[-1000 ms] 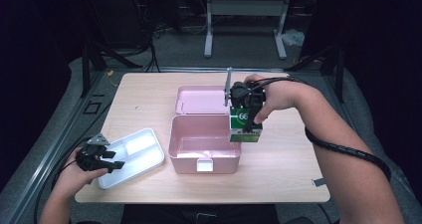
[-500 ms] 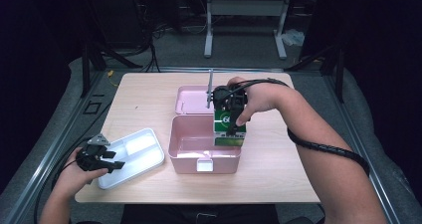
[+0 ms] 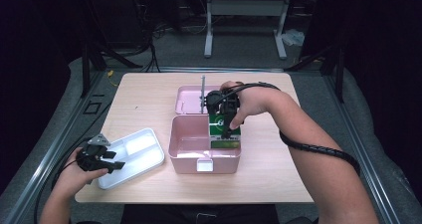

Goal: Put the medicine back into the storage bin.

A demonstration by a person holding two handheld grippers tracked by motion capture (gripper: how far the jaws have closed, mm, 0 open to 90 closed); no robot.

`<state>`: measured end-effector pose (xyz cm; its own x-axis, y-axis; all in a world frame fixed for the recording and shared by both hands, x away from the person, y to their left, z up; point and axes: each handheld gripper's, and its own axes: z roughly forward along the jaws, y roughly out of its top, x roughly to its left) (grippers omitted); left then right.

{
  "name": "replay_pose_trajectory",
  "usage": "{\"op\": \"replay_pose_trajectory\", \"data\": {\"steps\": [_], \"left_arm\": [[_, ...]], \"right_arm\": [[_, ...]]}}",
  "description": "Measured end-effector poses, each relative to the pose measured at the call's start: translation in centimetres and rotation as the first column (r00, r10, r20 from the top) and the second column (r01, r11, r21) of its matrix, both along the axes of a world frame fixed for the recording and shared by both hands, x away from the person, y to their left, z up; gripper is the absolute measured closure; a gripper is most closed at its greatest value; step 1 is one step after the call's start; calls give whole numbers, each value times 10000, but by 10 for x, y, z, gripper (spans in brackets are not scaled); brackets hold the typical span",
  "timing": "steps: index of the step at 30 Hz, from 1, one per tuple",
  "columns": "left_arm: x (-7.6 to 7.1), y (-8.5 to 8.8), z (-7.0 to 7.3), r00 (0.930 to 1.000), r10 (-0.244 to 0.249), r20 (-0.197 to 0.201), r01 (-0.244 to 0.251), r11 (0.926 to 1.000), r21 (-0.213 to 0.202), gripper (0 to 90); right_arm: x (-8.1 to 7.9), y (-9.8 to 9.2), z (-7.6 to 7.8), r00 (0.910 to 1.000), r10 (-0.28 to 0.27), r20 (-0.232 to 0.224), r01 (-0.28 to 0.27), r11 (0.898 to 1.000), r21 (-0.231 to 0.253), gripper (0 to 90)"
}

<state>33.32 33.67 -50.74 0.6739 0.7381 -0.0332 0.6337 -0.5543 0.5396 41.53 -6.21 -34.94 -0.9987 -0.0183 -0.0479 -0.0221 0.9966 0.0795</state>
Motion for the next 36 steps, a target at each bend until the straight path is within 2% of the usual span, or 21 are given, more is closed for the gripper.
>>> {"op": "replay_pose_trajectory", "data": {"steps": [2, 4, 9, 11, 16, 18, 19, 21, 22, 25, 36], "left_arm": [[0, 0, 0, 10000, 20, 1, -20, 10000, -9, 409], [0, 0, 0, 10000, -21, -3, 21, 10000, 6, 409], [0, -1, -1, 10000, -79, 14, 79, 10000, 32, 409], [0, -1, -1, 10000, -69, 17, 69, 10000, 34, 409], [0, -3, -2, 9999, -102, -19, 102, 9999, 83, 409], [0, -3, -2, 9999, -124, -40, 125, 9999, 106, 409], [1, -3, -2, 9999, -163, -34, 163, 9998, 122, 409], [1, -3, -2, 9998, -185, -35, 186, 9997, 130, 409], [0, -3, -2, 9998, -187, -35, 187, 9997, 133, 409], [0, -3, -3, 9999, -152, -23, 153, 9998, 125, 409], [1, -4, -3, 9998, -193, -19, 193, 9997, 171, 409]], "right_arm": [[1, 0, -5, 9999, 56, 105, -56, 10000, -49, 164], [2, 0, -9, 10000, 77, 31, -77, 9999, 84, 164], [4, -1, -21, 9999, 56, -104, -57, 10000, -45, 164], [4, -2, -27, 10000, 29, -7, -29, 9999, -121, 164], [7, -4, -40, 9997, -10, -224, 6, 9999, -150, 164], [7, -4, -46, 9999, -31, -123, 29, 9998, -172, 163], [8, -4, -47, 9996, -18, -285, 11, 9997, -257, 164], [9, -3, -53, 9996, -34, -288, 29, 9998, -182, 163], [9, -3, -56, 9999, -54, -139, 52, 9999, -160, 163], [11, -2, -64, 9996, -56, -267, 51, 9998, -200, 163], [14, 3, -84, 9995, -184, -256, 179, 9996, -206, 163]]}}
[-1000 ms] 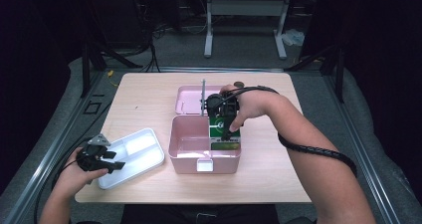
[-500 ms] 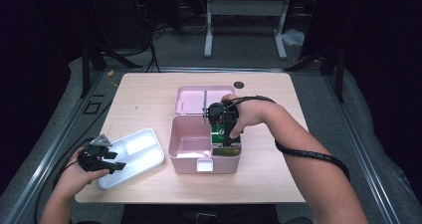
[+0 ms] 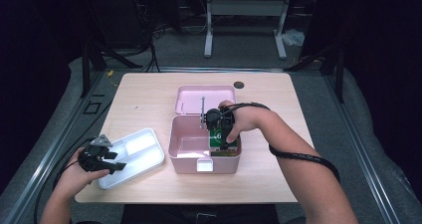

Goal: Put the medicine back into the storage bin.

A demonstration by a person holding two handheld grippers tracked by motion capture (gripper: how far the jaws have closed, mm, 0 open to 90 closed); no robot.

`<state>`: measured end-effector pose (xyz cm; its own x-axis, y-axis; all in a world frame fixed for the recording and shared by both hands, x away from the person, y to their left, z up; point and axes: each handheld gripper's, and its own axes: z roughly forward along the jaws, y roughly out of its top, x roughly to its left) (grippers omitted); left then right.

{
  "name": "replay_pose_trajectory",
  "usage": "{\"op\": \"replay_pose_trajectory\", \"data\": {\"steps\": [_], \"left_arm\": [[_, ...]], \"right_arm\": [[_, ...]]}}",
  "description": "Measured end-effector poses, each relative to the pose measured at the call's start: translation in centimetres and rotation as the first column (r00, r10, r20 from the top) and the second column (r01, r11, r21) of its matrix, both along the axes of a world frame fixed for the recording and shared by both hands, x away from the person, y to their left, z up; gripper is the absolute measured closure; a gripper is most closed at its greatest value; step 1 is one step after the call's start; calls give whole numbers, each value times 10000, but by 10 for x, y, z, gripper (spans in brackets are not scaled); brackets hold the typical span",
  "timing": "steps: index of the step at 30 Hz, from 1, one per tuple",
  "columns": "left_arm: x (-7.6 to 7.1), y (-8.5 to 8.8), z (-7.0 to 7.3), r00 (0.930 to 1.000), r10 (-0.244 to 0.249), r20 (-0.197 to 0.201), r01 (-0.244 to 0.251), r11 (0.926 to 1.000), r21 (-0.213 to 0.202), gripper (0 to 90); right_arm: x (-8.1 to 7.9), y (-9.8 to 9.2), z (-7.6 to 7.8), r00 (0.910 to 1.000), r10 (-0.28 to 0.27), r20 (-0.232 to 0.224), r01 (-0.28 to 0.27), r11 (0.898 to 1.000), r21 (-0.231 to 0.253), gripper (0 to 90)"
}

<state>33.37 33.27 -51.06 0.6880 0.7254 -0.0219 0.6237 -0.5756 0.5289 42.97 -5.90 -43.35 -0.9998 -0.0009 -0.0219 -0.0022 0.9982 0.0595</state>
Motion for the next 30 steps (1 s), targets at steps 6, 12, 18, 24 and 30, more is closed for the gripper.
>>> {"op": "replay_pose_trajectory", "data": {"steps": [6, 12, 18, 24, 30], "left_arm": [[0, 0, 0, 10000, -23, -6, 23, 10000, 16, 409], [0, 0, 0, 10000, -54, -15, 54, 10000, 22, 409], [0, 0, 0, 10000, -53, -45, 53, 10000, -16, 406], [0, -1, 0, 10000, -73, -43, 73, 10000, 4, 406], [0, 0, 0, 9999, -78, -66, 79, 10000, 37, 406]], "right_arm": [[2, 2, -5, 9999, -74, 106, 75, 9999, -79, 161], [5, 2, -9, 9994, -327, 113, 329, 9994, -130, 156], [6, 1, -11, 9984, -561, 15, 561, 9984, -4, 145], [4, 1, -3, 9983, -567, 128, 564, 9982, 182, 155], [-2, -1, 14, 9992, -376, 137, 375, 9992, 109, 180]]}}
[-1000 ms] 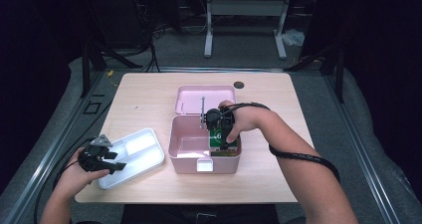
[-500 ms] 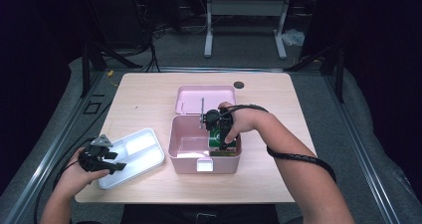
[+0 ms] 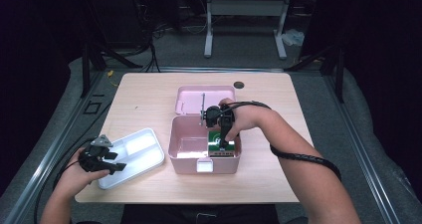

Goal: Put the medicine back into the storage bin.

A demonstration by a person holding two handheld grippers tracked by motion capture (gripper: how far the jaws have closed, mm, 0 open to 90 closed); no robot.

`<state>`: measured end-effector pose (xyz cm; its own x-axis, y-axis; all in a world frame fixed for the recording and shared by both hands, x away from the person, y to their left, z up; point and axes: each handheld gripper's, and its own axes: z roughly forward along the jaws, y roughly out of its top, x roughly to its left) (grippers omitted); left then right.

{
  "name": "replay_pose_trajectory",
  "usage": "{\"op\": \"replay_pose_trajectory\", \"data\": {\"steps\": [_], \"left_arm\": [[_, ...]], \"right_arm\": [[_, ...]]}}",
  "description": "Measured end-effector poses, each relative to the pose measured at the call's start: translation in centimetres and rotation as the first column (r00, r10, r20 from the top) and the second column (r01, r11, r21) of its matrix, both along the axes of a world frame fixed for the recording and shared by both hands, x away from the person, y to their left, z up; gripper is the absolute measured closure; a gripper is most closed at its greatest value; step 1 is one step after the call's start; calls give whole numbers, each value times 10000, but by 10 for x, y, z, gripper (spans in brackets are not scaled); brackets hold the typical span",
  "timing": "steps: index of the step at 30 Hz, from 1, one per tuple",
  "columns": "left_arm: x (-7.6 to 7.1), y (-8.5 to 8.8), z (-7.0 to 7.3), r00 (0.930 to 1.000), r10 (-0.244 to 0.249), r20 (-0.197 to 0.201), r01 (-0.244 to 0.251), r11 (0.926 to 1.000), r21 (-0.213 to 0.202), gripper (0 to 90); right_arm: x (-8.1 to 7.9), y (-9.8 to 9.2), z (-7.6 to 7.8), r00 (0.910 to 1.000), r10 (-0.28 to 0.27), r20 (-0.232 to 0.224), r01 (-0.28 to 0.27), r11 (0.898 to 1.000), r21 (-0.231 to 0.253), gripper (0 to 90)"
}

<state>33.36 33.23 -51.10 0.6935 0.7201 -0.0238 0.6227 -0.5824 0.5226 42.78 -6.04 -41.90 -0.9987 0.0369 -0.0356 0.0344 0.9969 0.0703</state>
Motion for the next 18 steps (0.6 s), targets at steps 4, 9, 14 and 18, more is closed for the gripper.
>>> {"op": "replay_pose_trajectory", "data": {"steps": [4, 9, 14, 18], "left_arm": [[0, 0, 0, 10000, 3, 6, -3, 10000, 23, 406], [-1, 0, 0, 10000, 1, 11, -1, 10000, 32, 406], [-1, 0, 0, 10000, 51, 12, -51, 10000, 6, 406], [-1, 1, 0, 9999, 101, 67, -101, 9999, 14, 407]], "right_arm": [[-5, -8, 15, 9999, 37, 130, -35, 9999, -158, 197], [-6, -26, 28, 9997, -224, 102, 225, 9996, -139, 220], [-3, -55, 33, 9966, -822, 97, 824, 9964, -180, 250], [0, -76, 29, 9925, -1220, 35, 1221, 9924, -177, 265]]}}
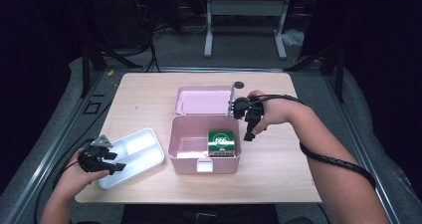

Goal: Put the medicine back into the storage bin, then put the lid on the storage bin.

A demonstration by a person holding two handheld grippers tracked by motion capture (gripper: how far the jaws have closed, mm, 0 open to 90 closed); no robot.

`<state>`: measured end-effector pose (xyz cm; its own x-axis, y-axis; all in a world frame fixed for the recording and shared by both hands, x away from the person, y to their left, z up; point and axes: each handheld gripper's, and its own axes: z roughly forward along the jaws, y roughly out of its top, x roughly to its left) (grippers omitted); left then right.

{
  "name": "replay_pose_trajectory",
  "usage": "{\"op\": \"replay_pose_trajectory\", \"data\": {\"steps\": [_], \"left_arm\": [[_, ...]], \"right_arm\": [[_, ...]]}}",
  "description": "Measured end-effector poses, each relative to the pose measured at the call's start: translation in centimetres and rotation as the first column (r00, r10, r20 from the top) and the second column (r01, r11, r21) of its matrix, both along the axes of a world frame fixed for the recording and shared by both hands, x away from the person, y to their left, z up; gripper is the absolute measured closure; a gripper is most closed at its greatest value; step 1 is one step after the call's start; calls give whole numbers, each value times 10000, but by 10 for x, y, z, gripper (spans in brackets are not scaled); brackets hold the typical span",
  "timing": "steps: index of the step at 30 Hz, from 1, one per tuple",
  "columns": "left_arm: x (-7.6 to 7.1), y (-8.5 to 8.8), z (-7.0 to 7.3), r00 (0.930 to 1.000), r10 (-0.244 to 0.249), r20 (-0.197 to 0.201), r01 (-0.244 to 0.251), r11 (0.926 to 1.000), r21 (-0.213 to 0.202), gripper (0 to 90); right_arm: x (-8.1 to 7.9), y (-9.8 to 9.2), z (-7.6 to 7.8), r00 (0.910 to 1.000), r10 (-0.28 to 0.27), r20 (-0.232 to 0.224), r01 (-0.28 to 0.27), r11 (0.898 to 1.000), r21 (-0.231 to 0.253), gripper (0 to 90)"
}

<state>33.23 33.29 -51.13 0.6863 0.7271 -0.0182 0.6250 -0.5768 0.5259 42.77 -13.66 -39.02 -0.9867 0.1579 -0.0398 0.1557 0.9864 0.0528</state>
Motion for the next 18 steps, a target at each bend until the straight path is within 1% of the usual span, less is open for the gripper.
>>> {"op": "replay_pose_trajectory", "data": {"steps": [1, 2, 4, 6, 8, 9, 10, 11, 13, 14, 15, 16, 17, 18], "left_arm": [[0, 0, 0, 10000, -2, 1, 2, 10000, 9, 407], [0, 0, 0, 10000, -11, -2, 11, 10000, 49, 408], [0, 1, 0, 10000, 46, 17, -46, 10000, 44, 408], [-1, 2, 0, 10000, 63, 36, -63, 10000, 19, 409], [-1, 2, 0, 10000, 63, -1, -63, 10000, 43, 409], [0, 2, 0, 10000, 59, -5, -59, 10000, 68, 410], [0, 2, 0, 10000, 70, -26, -70, 9999, 76, 410], [0, 2, 0, 10000, 59, 20, -59, 9999, 85, 410], [1, 1, -1, 10000, 69, -6, -69, 10000, 70, 412], [1, 1, -1, 10000, 69, -6, -69, 10000, 70, 414], [2, -1, -1, 10000, -24, 5, 24, 9999, 150, 417], [3, -3, -1, 9999, -99, 28, 99, 9997, 201, 423], [5, -5, -1, 9998, -184, 53, 182, 9995, 261, 432], [6, -8, -1, 9995, -312, 100, 309, 9990, 318, 442]], "right_arm": [[0, -5, -1, 9997, -169, 153, 168, 9998, 48, 266], [0, -9, -2, 9996, -239, 168, 237, 9997, 107, 266], [0, -20, -7, 9976, -514, 454, 499, 9982, 340, 268], [1, -31, -13, 9956, -809, 469, 791, 9961, 394, 269], [1, -41, -21, 9939, -988, 500, 967, 9944, 417, 270], [1, -44, -24, 9924, -1139, 456, 1118, 9927, 458, 273], [1, -47, -27, 9923, -1219, 235, 1206, 9914, 513, 276], [1, -51, -31, 9904, -1341, 333, 1322, 9898, 539, 277], [0, -59, -37, 9864, -1603, 372, 1578, 9855, 626, 282], [0, -59, -37, 9864, -1603, 372, 1578, 9855, 626, 282], [-1, -67, -43, 9771, -2056, 543, 2001, 9754, 929, 283], [-2, -70, -45, 9720, -2254, 662, 2170, 9695, 1140, 282], [-3, -73, -48, 9644, -2508, 841, 2365, 9600, 1498, 283], [-6, -77, -52, 9502, -2962, 970, 2737, 9419, 1949, 283]]}}
